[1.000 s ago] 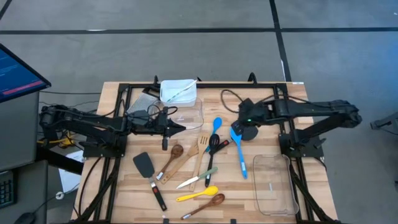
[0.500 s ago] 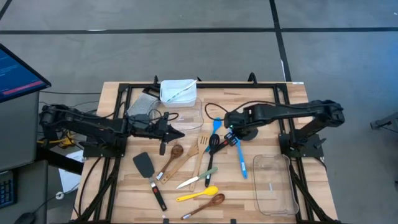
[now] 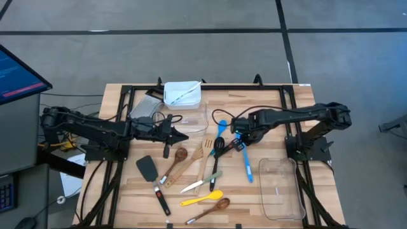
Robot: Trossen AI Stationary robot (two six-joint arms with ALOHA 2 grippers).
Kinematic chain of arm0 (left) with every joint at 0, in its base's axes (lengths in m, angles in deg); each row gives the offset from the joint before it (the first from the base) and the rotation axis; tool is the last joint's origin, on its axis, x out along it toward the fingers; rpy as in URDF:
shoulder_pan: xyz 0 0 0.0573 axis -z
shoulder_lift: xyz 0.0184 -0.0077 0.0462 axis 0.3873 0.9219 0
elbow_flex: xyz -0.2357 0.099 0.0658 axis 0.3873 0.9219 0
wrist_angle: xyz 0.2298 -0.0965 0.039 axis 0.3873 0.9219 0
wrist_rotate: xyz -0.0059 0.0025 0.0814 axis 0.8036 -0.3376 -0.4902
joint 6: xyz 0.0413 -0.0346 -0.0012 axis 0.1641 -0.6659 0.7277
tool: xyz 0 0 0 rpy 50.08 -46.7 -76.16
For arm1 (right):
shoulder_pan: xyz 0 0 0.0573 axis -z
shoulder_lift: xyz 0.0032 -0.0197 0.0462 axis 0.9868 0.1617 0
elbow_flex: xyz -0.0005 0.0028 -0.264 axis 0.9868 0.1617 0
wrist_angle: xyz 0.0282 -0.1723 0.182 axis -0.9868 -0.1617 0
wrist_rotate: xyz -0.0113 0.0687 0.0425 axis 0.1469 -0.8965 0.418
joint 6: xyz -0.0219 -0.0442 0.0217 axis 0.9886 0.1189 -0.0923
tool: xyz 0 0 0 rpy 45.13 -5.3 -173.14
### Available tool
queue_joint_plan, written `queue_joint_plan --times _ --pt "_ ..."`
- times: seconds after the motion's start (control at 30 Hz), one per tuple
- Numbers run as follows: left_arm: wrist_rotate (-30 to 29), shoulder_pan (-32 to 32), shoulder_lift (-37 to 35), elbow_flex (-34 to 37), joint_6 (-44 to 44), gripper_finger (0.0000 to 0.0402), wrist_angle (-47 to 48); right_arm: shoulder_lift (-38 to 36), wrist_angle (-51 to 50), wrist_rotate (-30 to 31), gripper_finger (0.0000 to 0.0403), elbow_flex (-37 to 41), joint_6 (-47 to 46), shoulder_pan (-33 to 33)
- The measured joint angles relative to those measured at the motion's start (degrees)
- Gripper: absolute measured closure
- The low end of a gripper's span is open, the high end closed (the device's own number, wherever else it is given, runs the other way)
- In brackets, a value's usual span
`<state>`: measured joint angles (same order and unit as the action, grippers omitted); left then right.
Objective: Pick & Place Kitchen Items
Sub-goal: Put the blue serving spoon into the bottom transparent bin
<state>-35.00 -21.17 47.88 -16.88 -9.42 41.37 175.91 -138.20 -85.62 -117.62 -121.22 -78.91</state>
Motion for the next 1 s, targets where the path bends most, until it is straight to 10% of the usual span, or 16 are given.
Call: queue_joint_plan --times 1.0 --pt "0.0 0.0 0.0 0.0 0.0 0.0399 -0.1 0.0 1.1 0.4 0.0155 0.0 -0.6 -2.6"
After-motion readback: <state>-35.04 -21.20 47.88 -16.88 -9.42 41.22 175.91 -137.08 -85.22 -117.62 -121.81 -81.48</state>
